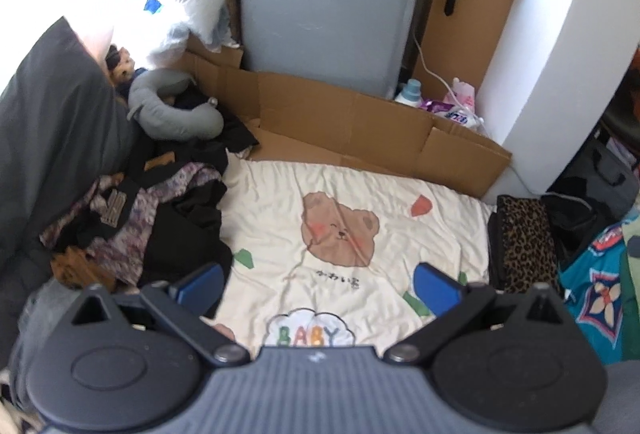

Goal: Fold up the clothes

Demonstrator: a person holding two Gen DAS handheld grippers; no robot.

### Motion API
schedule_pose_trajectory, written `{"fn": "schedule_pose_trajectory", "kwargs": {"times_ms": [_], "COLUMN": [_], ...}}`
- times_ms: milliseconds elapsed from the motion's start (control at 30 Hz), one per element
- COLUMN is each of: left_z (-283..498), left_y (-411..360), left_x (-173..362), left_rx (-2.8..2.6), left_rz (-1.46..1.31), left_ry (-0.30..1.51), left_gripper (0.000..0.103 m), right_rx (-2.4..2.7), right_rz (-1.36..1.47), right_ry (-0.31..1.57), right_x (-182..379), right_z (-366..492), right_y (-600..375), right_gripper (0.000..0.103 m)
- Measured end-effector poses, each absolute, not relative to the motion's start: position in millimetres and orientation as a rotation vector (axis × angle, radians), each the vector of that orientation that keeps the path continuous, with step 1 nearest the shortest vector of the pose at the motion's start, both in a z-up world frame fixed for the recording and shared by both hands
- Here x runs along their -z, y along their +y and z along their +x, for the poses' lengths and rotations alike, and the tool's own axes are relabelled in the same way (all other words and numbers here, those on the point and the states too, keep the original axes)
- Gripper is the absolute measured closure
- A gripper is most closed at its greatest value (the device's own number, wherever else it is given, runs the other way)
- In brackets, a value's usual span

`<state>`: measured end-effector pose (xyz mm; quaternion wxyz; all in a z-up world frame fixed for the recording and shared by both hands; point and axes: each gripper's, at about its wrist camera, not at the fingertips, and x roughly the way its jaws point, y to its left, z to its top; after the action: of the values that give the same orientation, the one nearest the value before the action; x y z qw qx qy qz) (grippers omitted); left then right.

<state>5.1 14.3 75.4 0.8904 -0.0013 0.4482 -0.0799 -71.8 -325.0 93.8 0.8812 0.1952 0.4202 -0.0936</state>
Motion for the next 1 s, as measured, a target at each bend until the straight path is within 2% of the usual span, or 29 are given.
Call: {"fn": "schedule_pose_trajectory", "kwargs": {"times_ms": [1000], "left_z": [-39], "left_y": [-8], "left_x": [-45], "left_rx": [-0.042], "left_rz": [-0.017], "left_ry": [0.982], "left_gripper": [0.000], "right_rx": [0.007], "right_rz": [0.245], "right_ry": [0.960], "right_x": [-75], "right_z": [-94], "right_y": [-279], "right_gripper": [0.011]}}
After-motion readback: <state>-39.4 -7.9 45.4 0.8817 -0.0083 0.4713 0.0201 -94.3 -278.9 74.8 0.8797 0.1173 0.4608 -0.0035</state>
